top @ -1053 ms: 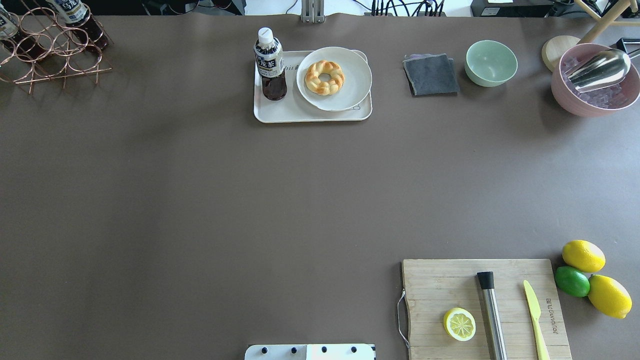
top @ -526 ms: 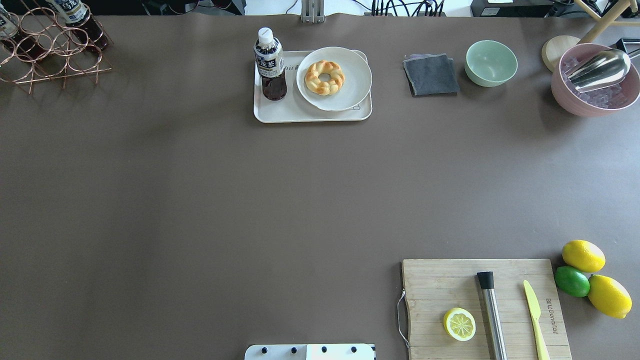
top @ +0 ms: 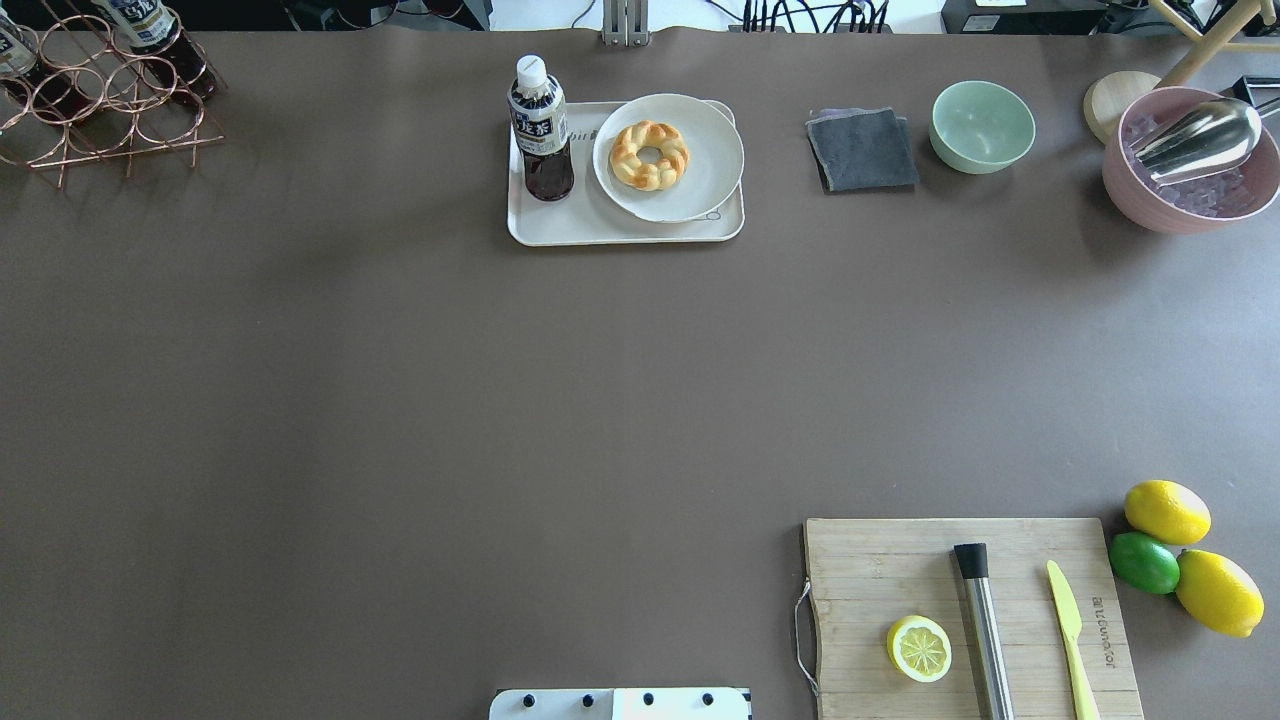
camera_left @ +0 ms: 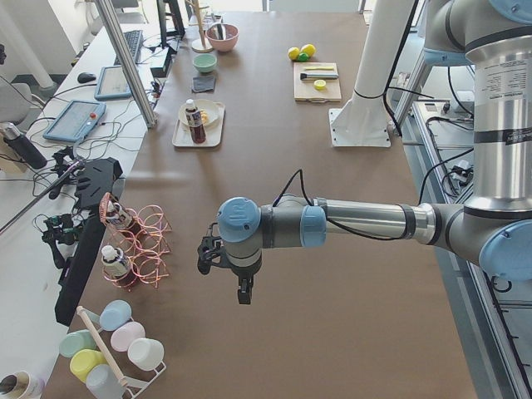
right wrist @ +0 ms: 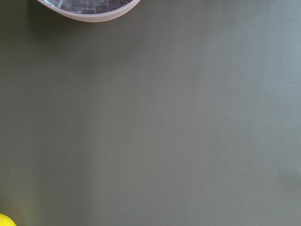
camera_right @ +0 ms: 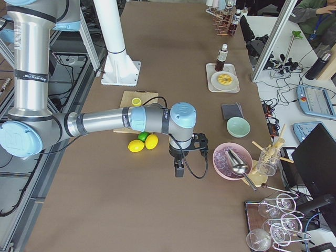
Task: Place tea on tray
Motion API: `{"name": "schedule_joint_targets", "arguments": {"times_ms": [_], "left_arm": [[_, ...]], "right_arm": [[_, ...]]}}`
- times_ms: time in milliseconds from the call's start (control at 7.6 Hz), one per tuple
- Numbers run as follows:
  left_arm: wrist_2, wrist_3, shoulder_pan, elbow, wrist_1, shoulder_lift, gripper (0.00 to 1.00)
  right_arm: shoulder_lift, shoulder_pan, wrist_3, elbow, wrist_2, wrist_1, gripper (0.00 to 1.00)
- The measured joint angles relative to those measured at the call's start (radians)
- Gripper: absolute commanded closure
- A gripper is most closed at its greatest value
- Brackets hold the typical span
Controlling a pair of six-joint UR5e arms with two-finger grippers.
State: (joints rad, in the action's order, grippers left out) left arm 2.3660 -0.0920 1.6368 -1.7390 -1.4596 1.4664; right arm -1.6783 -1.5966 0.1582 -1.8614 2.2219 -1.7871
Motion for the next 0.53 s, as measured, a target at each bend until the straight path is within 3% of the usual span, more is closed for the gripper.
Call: {"name": "schedule_joint_targets", "arguments": {"times_ms": [526], "left_arm": [[0.001, 0.000, 0.000, 0.000, 0.002, -0.001, 0.01]], "right_arm": [[-0.003, -0.009, -0.005, 0.002, -0.039, 0.000, 0.00]]}}
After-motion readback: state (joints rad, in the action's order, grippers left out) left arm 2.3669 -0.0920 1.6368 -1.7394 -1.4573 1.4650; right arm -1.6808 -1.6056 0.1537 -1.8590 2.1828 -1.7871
